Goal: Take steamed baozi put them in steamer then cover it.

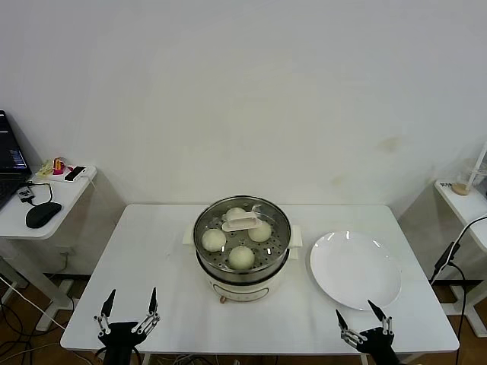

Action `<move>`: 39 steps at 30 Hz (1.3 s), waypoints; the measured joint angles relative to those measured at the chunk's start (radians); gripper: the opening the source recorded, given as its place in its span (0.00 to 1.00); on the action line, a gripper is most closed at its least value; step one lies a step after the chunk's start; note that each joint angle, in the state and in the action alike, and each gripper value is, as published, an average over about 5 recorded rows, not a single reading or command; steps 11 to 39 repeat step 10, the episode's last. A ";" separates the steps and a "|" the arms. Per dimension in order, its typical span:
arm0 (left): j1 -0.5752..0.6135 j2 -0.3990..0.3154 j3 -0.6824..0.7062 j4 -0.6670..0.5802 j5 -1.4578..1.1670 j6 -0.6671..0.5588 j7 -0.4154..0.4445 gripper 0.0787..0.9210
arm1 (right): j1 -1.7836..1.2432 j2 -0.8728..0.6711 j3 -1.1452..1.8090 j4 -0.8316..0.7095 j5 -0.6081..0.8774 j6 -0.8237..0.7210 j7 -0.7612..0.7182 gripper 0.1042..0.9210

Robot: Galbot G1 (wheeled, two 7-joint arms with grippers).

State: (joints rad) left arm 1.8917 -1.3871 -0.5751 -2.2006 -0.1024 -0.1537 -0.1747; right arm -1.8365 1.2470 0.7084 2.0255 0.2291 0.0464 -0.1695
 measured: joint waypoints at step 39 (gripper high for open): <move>0.029 -0.029 -0.005 -0.007 -0.034 -0.018 0.011 0.88 | -0.017 -0.020 -0.022 0.044 0.009 -0.048 0.017 0.88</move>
